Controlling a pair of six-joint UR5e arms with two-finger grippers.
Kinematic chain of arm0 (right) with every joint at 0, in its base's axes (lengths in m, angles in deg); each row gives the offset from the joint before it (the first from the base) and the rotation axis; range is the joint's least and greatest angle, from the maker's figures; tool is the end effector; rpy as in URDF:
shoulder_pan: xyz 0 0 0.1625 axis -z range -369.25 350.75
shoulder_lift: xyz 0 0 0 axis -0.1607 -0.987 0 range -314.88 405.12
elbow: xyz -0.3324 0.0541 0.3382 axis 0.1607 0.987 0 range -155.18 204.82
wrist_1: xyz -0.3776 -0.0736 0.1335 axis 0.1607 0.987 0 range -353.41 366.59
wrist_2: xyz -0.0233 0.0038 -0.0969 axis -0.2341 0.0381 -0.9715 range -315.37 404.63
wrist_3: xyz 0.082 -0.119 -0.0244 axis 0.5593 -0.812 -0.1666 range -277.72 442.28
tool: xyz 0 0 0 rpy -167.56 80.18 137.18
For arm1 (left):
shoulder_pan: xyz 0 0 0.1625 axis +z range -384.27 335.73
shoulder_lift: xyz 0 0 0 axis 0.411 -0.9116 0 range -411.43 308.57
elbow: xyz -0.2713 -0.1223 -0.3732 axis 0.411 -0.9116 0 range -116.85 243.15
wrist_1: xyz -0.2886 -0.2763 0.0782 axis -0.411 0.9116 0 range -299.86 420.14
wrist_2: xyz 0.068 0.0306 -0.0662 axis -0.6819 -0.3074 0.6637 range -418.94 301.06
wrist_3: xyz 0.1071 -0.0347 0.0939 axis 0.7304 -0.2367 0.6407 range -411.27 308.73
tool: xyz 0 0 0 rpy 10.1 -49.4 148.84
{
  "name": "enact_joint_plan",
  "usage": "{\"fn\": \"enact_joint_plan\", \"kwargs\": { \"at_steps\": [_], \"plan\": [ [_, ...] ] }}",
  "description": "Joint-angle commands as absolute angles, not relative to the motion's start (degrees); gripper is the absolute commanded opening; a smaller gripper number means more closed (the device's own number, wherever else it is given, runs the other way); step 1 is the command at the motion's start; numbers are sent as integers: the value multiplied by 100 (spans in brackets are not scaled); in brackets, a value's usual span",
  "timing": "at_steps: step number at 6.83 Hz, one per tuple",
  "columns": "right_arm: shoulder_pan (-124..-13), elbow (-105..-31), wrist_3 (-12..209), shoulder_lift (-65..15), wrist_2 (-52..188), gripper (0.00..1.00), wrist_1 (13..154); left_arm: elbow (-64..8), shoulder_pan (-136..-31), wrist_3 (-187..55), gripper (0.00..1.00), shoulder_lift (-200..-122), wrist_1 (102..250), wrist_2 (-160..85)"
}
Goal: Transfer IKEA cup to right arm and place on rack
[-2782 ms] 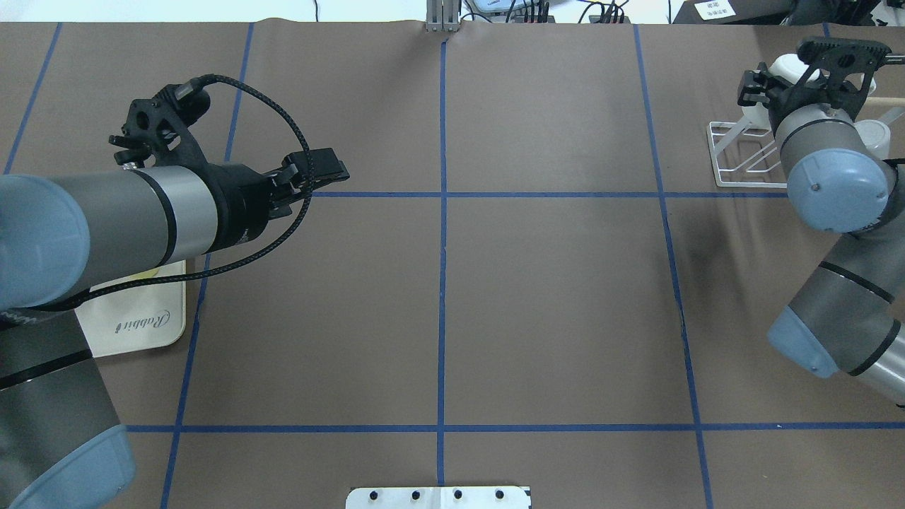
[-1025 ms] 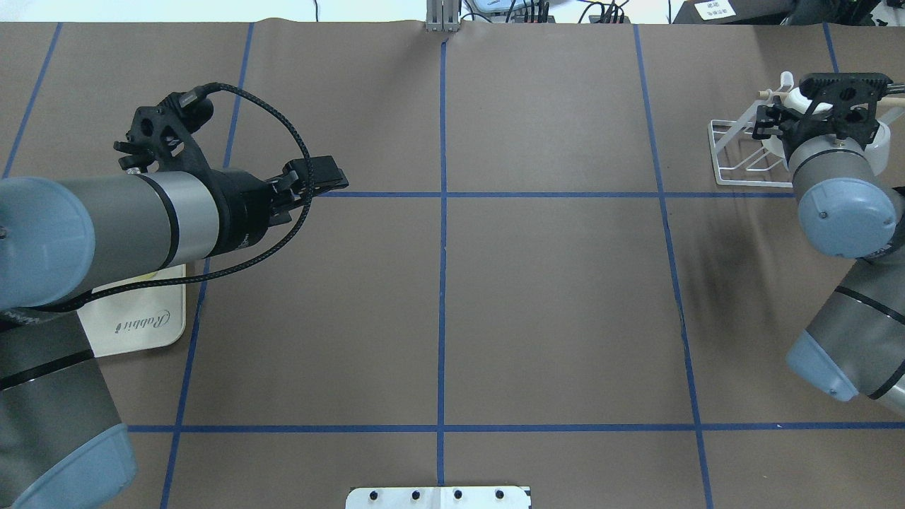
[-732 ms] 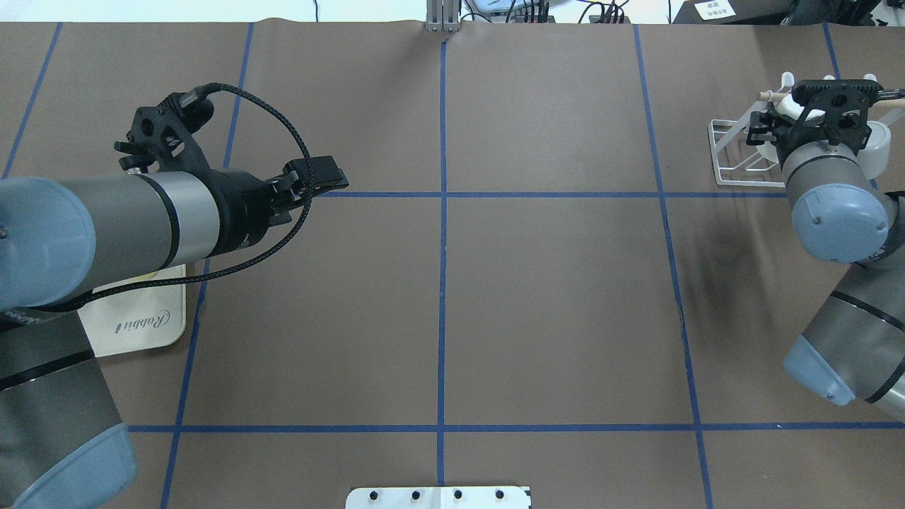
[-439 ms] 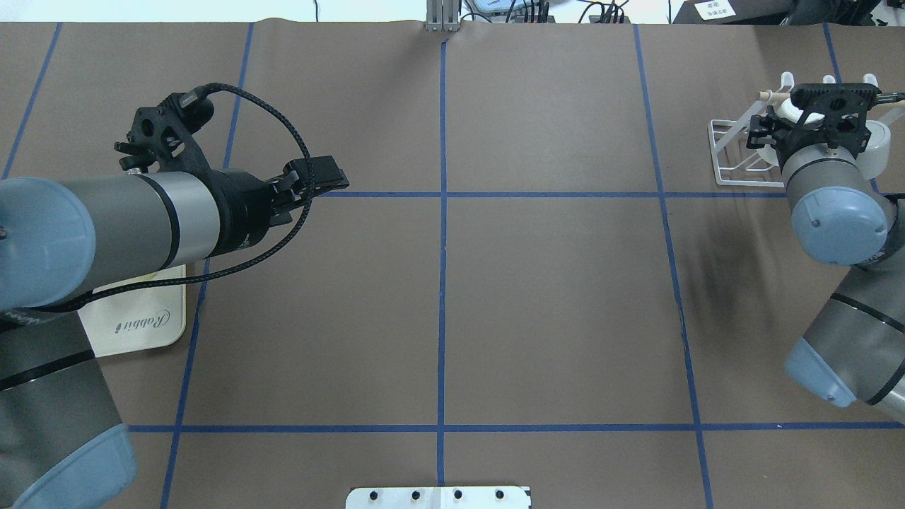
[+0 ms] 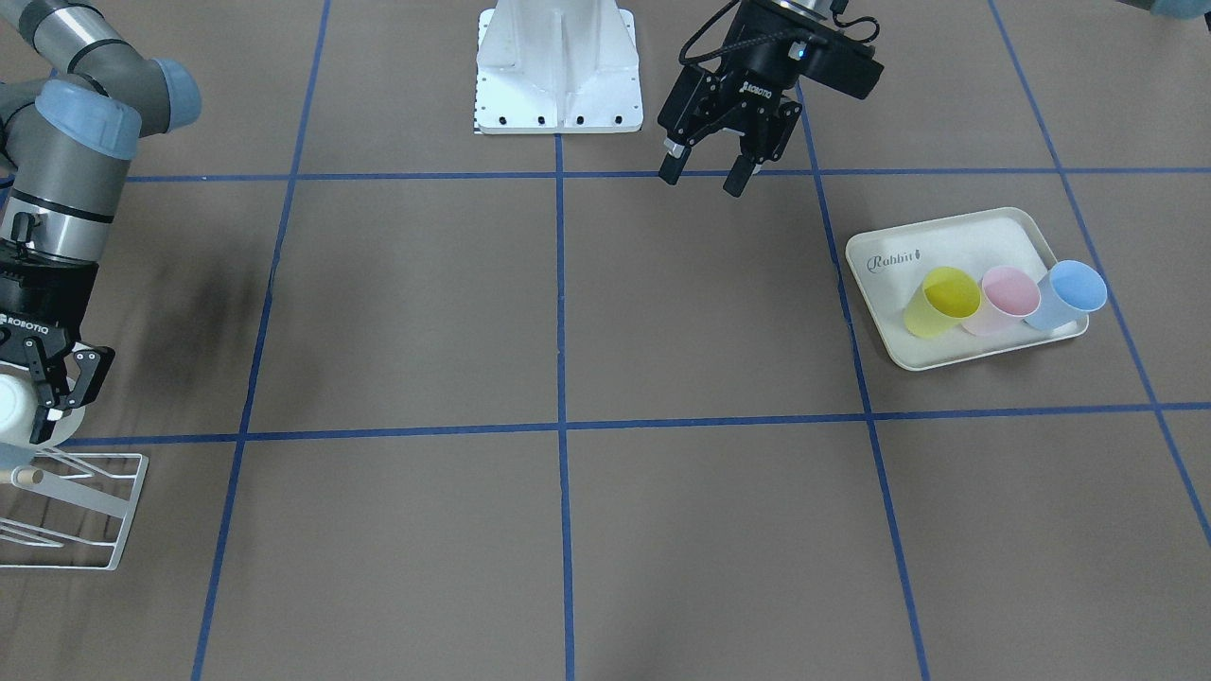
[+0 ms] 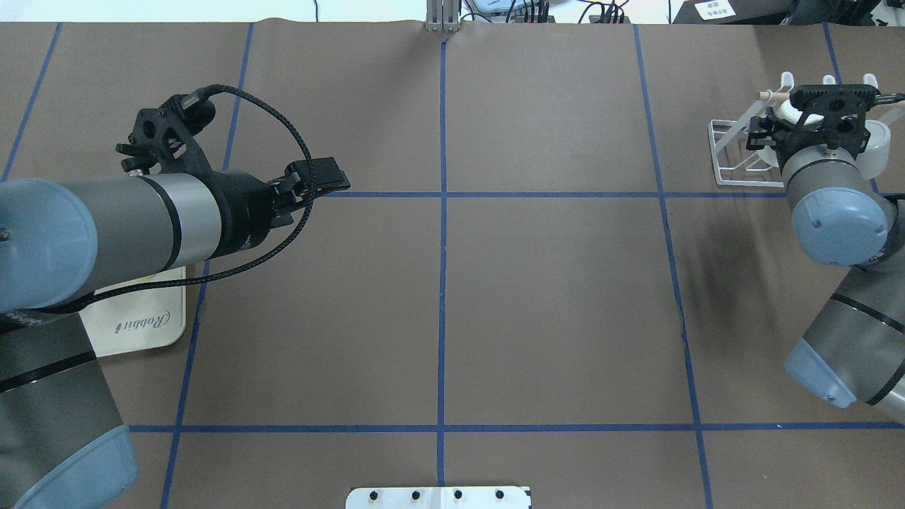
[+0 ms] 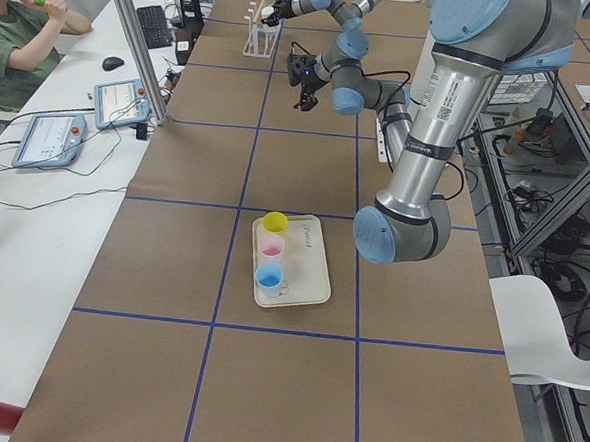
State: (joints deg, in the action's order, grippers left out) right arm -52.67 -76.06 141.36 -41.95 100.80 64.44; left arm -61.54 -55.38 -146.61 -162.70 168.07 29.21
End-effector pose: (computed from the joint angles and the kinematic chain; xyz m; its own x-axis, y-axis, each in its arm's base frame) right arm -0.2552 -0.5375 0.5603 0.8759 0.2413 0.4177 -0.4797 0.5272 0.7014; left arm 0.4054 -0.4059 0.2333 0.1860 -0.2208 -0.9574 0.5628 0.8227 -0.0804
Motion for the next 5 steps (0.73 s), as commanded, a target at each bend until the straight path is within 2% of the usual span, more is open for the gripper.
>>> {"fn": "enact_joint_plan", "kwargs": {
  "at_steps": [1,5],
  "plan": [
    [-5275,-7599,14134,-4189,10088,99,6433,-6121,-5529,-14655,100,-16270,16816,2922],
    [-5310,-7661,14108,-4207,10202,100,6407,-6112,-5520,-14655,100,-16270,16825,2921]
  ]
}}
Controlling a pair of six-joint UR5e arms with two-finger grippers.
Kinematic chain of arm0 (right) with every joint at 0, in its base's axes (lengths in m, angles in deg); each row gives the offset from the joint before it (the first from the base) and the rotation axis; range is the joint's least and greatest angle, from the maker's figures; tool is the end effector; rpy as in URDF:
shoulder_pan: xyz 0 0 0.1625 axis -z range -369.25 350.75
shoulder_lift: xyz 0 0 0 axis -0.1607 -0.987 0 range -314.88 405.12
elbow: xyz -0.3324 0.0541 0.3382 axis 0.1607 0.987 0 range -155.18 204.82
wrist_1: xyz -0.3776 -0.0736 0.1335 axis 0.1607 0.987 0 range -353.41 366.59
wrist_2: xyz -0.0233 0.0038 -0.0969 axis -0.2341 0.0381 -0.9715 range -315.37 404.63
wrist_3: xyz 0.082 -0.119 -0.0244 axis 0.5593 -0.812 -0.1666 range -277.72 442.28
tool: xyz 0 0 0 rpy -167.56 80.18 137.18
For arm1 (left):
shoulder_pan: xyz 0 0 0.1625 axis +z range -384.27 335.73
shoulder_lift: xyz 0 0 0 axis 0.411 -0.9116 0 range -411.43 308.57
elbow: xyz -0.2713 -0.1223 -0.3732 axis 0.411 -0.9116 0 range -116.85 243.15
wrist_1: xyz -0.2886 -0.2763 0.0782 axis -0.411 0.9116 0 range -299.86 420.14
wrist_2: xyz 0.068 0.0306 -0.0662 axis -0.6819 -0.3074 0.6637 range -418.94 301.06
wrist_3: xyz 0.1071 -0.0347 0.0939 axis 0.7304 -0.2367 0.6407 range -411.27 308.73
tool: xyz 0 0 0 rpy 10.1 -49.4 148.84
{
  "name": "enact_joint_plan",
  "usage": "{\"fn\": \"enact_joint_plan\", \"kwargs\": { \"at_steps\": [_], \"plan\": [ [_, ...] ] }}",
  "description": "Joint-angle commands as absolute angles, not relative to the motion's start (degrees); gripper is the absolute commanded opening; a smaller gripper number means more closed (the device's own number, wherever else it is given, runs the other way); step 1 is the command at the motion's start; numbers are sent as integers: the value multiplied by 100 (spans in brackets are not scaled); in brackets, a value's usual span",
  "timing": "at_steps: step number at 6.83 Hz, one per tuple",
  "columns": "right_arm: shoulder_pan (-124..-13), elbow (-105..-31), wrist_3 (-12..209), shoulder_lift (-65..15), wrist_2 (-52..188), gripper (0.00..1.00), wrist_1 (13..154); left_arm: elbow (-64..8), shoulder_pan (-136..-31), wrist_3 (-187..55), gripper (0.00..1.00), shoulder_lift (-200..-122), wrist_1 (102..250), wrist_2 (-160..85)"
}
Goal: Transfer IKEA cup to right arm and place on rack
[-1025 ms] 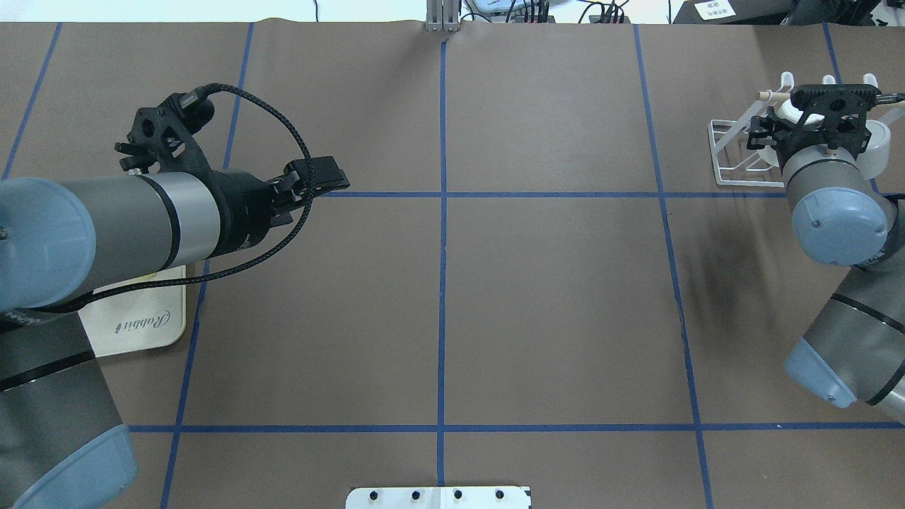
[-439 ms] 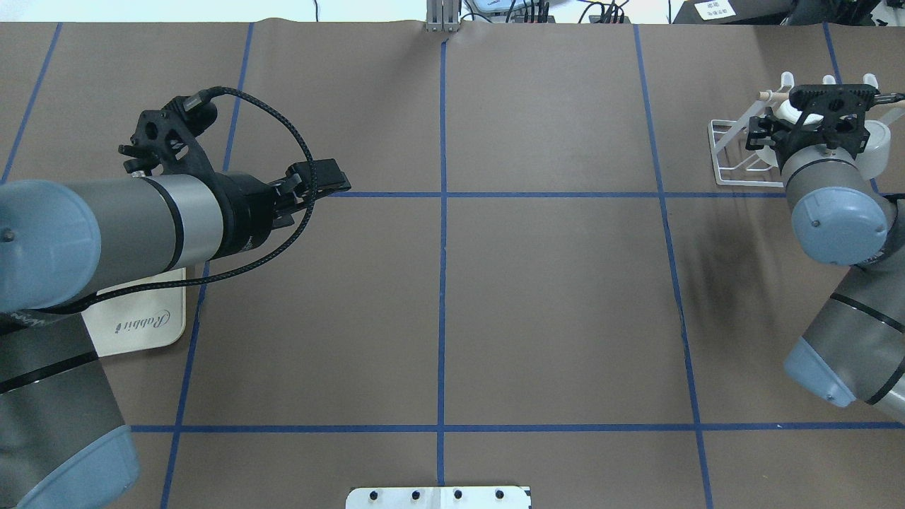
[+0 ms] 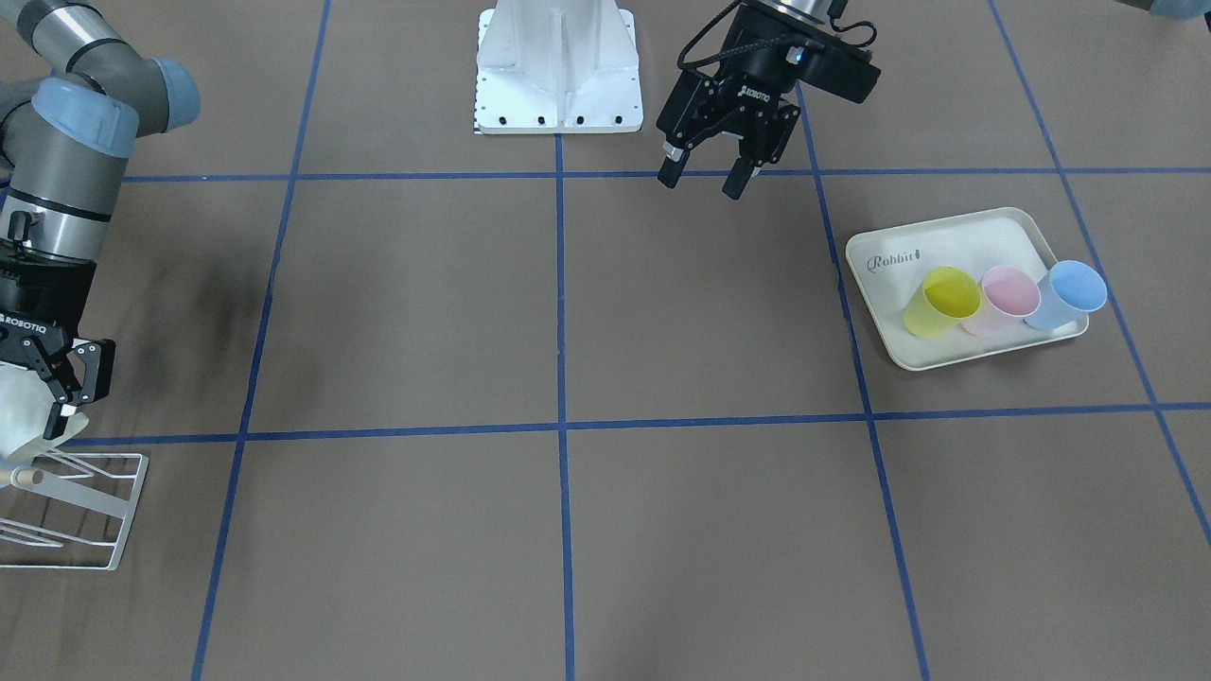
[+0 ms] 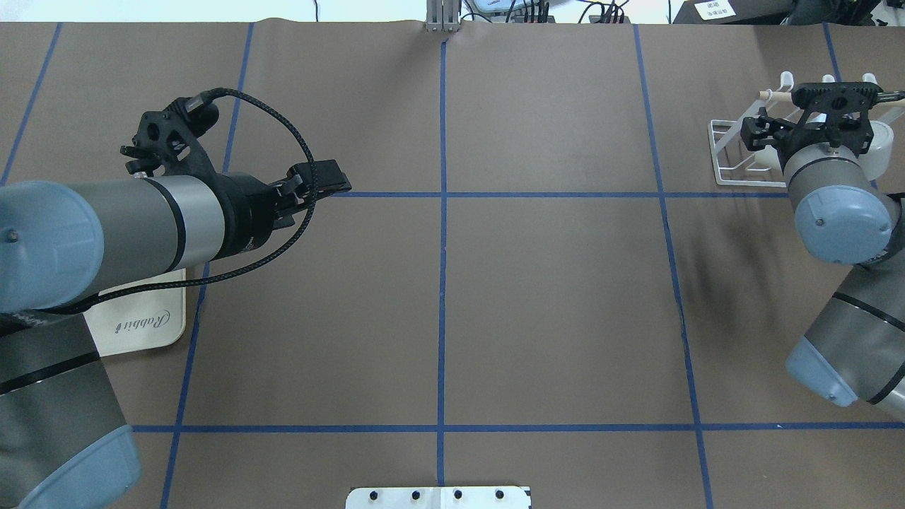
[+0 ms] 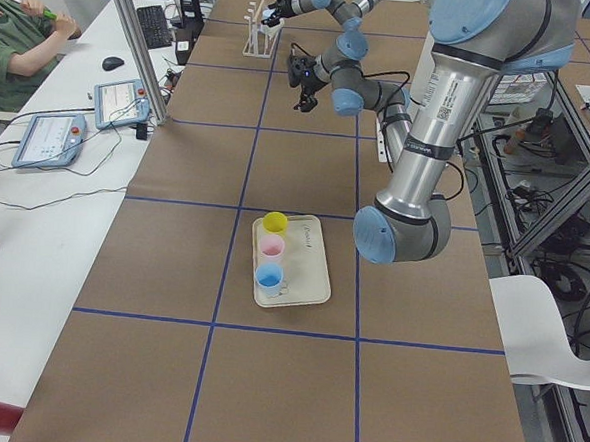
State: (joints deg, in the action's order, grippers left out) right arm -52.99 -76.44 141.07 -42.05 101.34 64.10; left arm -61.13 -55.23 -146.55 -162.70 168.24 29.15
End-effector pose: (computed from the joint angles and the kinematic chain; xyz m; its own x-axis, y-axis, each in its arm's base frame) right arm -0.2526 -0.5377 0.5573 0.8735 0.2364 0.4256 -0.4833 0.5271 0.6990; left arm 0.4086 -0.4063 0.2356 0.1905 -0.2215 -0.9564 0.5615 0.8237 -0.0789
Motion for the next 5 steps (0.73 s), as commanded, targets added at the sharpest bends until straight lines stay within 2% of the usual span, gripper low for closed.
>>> {"fn": "enact_joint_plan", "kwargs": {
  "at_steps": [1,5],
  "plan": [
    [-5328,-7670,14108,-4207,10220,100,6407,-6112,-5520,-14655,100,-16270,16825,2922],
    [-6106,-8406,13889,-4154,11550,100,6477,-6226,-5582,-14602,100,-16279,16816,2922]
  ]
}}
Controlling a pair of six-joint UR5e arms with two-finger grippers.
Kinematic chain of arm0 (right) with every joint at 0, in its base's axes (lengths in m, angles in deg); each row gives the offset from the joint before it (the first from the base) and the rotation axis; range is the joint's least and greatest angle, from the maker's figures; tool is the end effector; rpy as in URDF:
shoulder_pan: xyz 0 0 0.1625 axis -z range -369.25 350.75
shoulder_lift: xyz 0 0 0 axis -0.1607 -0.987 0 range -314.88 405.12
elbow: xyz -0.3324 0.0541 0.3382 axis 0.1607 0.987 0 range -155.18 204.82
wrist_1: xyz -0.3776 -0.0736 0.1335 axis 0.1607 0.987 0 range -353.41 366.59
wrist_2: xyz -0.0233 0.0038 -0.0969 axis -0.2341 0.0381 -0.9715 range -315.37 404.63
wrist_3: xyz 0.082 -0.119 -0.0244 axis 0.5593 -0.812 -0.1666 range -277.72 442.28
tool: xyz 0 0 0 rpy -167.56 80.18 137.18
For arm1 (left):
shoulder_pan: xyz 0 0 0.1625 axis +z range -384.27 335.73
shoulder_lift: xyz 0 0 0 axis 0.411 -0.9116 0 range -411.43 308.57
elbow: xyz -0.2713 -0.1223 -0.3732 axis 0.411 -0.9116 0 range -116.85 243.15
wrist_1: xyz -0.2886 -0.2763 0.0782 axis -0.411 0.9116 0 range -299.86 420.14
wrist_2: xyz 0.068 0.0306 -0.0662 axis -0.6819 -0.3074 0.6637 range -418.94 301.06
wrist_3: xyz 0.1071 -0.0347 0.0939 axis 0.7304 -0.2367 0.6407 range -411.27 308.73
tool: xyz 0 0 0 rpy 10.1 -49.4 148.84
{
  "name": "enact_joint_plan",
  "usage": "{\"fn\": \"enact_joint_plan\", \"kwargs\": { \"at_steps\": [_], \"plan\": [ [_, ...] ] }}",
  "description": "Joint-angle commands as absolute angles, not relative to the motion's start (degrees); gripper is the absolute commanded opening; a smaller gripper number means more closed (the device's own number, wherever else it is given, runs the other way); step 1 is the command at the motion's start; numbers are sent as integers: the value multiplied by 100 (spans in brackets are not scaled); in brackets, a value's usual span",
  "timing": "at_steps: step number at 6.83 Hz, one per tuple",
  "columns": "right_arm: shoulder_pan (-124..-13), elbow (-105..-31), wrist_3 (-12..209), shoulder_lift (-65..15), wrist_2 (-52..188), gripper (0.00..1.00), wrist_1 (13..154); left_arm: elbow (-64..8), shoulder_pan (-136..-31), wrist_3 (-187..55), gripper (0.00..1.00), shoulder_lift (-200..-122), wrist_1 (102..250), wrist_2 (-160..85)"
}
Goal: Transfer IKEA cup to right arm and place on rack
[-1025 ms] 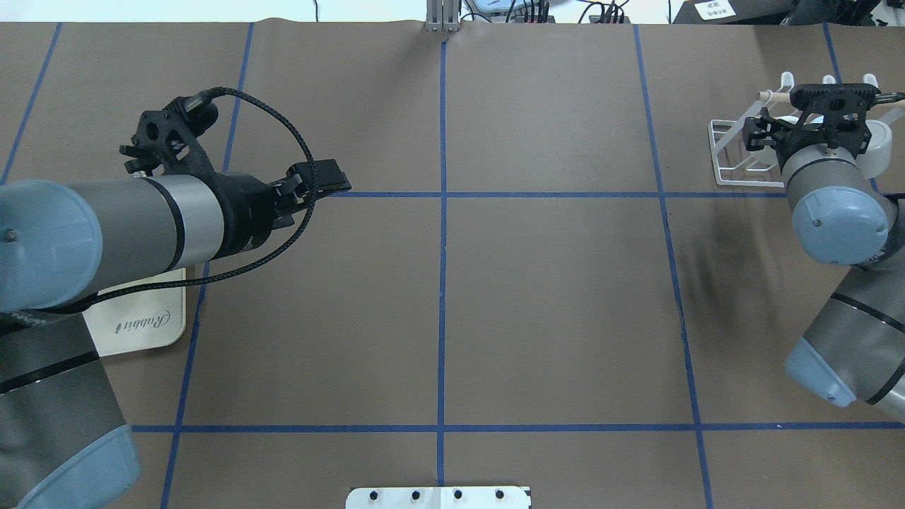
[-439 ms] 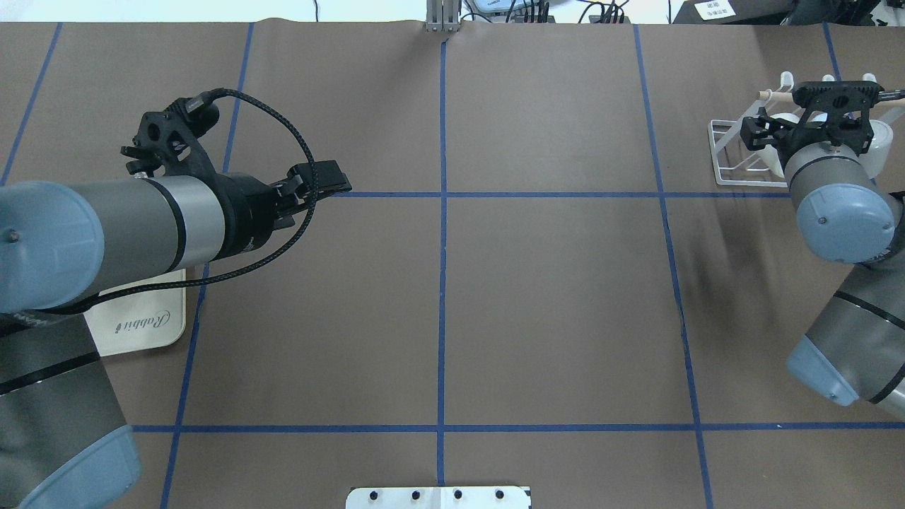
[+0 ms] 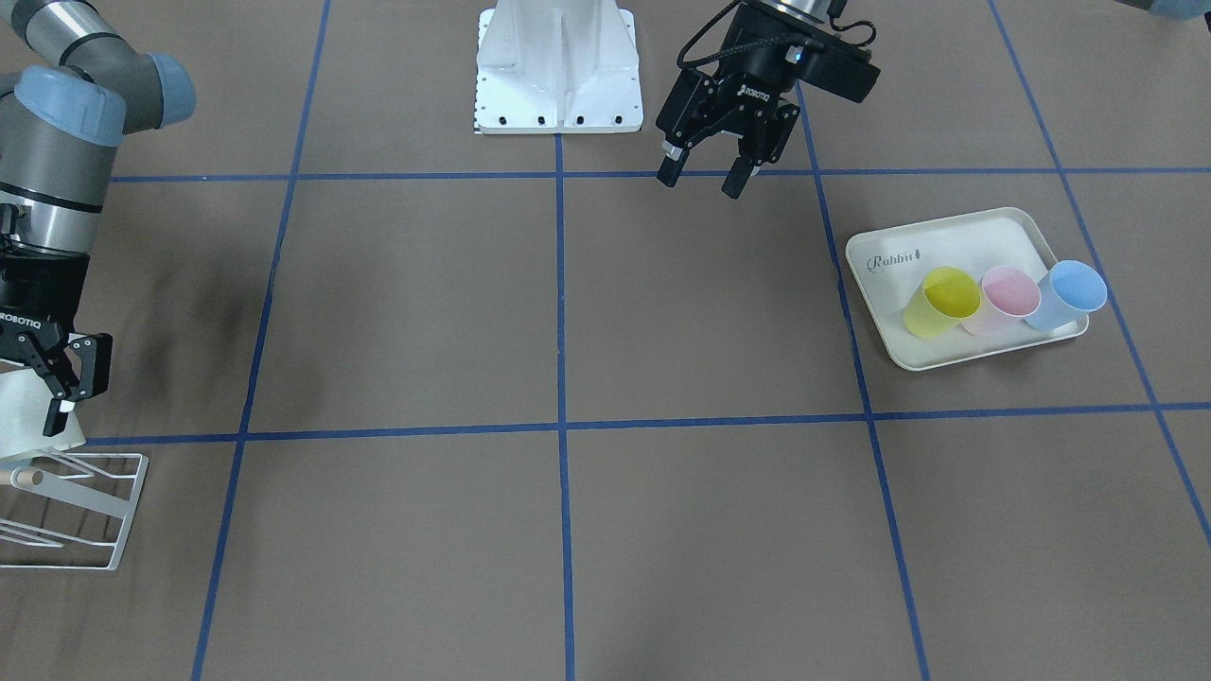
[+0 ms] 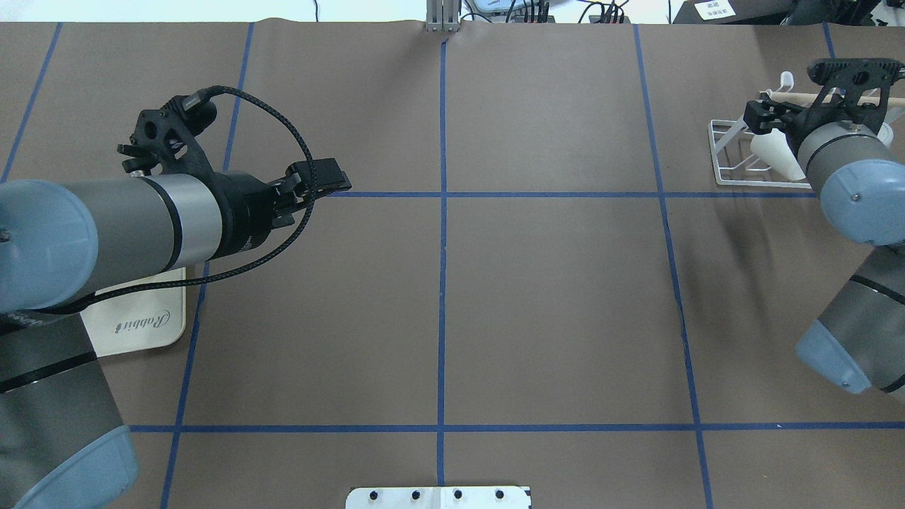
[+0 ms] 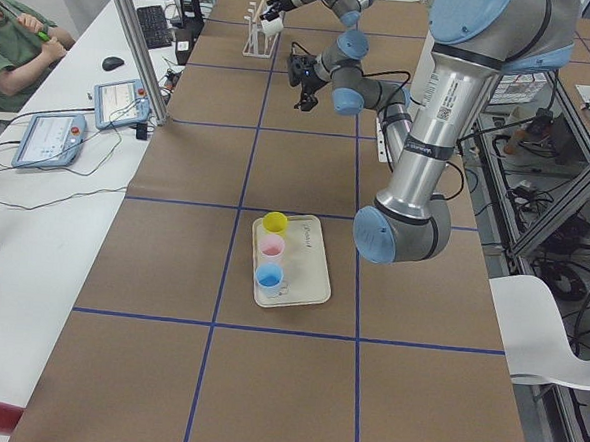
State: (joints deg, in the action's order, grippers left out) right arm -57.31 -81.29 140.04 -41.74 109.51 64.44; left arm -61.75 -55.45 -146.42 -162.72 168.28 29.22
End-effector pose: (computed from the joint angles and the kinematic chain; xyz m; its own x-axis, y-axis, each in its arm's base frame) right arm -0.2256 -0.5438 0.5171 0.8303 0.2015 0.5196 -0.5347 0.5507 0.6409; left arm 0.4036 -0.4056 0.2311 0.1813 -0.2145 -0.9598 0.5625 0.8231 -0.0777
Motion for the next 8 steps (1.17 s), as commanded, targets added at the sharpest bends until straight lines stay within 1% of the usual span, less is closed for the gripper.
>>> {"fn": "enact_joint_plan", "kwargs": {
  "at_steps": [1,2,3,4,5,6,8],
  "plan": [
    [-6537,-8469,13566,-4145,12182,100,6486,-6253,-5756,-14480,100,-16279,16781,2930],
    [-6958,-8461,13163,-4136,12780,100,6503,-6253,-6114,-14105,100,-16270,16598,3235],
    [-7354,-8443,12819,-3997,13439,100,6860,-6253,-6684,-13579,100,-16270,16179,3891],
    [-7654,-8443,12451,-3796,14081,100,7273,-6253,-7264,-12817,100,-16087,15800,4524],
    [-7848,-8434,12343,-3707,14696,100,7433,-6253,-7757,-11913,100,-15668,15657,5061],
    [-8033,-8434,12341,-3714,15425,100,7444,-6218,-8240,-10816,100,-15037,15647,5536],
    [-8289,-8426,12350,-3732,16596,100,7452,-5895,-8980,-8828,100,-13998,15629,6171]
  ]
}}
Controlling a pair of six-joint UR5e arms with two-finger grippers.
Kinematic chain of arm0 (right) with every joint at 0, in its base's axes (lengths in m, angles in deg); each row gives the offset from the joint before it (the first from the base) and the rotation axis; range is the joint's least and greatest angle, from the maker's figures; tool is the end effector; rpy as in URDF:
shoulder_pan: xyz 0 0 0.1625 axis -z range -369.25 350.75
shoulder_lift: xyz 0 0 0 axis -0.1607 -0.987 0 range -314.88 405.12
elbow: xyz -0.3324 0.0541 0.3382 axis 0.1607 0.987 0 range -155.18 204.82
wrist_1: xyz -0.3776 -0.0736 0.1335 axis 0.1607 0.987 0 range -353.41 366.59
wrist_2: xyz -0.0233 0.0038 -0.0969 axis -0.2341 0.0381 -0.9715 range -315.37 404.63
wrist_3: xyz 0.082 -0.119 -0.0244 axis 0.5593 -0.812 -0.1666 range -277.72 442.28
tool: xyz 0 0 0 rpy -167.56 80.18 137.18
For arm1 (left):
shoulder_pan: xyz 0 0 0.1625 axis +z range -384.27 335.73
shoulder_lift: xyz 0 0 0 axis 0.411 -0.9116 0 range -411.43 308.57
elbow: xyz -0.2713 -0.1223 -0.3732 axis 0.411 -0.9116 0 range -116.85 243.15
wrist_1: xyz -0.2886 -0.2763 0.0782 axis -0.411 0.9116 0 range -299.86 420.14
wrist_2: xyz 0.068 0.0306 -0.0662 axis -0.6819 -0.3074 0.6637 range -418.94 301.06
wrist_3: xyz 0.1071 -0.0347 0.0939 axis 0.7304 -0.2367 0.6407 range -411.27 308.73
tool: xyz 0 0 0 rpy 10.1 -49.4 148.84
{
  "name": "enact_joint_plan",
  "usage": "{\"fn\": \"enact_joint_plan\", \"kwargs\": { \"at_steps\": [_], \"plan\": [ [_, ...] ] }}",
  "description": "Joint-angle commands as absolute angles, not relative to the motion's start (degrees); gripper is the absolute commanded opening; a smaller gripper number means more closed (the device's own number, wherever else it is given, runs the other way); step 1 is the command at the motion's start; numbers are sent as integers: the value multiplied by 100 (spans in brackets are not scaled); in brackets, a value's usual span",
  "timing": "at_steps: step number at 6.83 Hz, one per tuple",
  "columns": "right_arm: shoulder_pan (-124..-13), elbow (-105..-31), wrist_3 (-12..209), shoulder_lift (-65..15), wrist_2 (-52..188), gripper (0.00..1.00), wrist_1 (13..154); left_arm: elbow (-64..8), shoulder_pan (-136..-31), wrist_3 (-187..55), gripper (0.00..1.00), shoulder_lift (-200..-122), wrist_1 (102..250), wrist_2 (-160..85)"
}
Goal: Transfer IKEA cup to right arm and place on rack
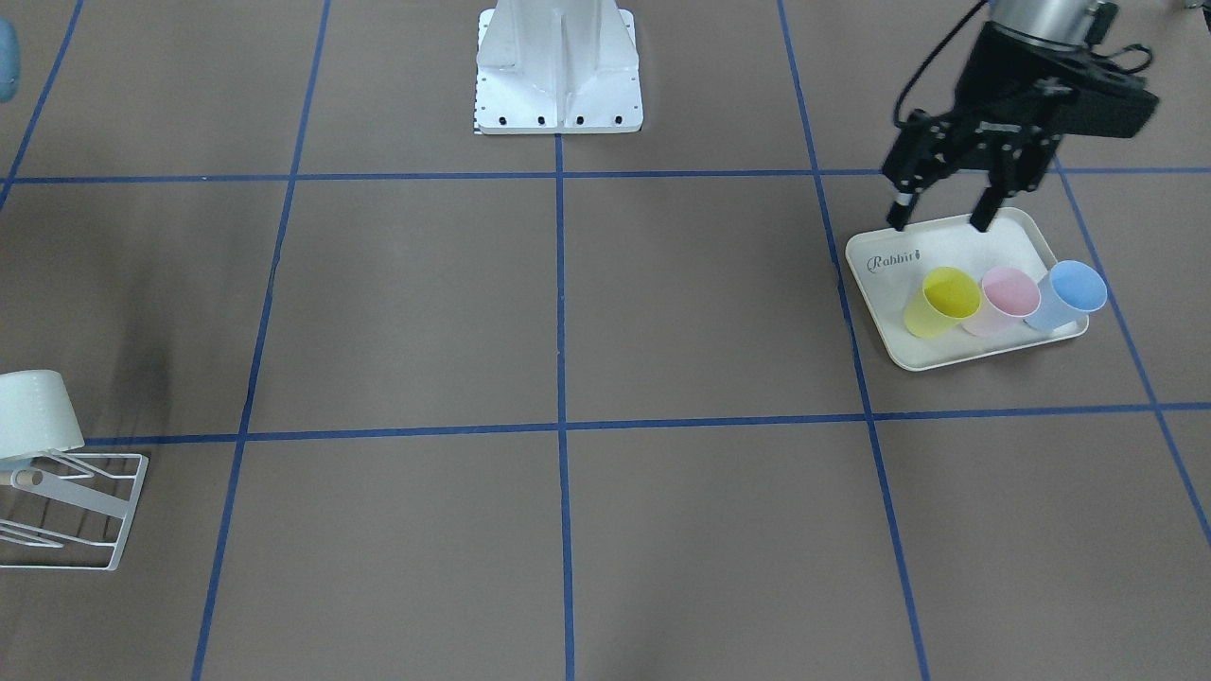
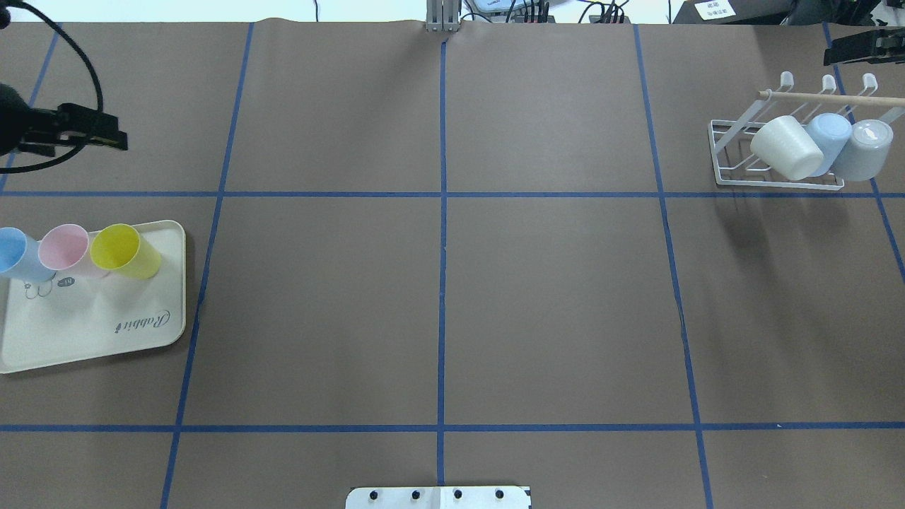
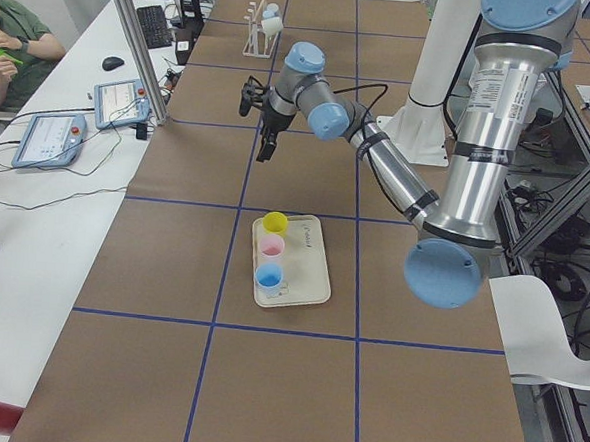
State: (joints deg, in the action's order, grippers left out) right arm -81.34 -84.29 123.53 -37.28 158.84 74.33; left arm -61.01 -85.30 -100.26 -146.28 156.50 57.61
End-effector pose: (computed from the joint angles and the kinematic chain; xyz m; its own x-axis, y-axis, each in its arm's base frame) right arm -0.1065 -0.5679 0.4752 0.7141 -0.0202 0.6997 -0.3578 0.8487 0.3895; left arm 0.1841 -0.4726 0.4170 0.6692 0.0032 -0.7431 0.2511 0.9402 0.2302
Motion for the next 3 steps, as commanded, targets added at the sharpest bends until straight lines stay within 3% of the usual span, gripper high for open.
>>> {"fn": "enact_joint_plan", "kwargs": {
  "at_steps": [1,3],
  "plan": [
    [-8325,-8417,12350,-3749,16949,100,7453,-5518,-9279,-7879,100,-13637,15638,6565],
    [-8316,-8373,12394,-3732,17040,100,7453,-4405,-9730,-6556,100,-13466,15699,7217]
  ]
}}
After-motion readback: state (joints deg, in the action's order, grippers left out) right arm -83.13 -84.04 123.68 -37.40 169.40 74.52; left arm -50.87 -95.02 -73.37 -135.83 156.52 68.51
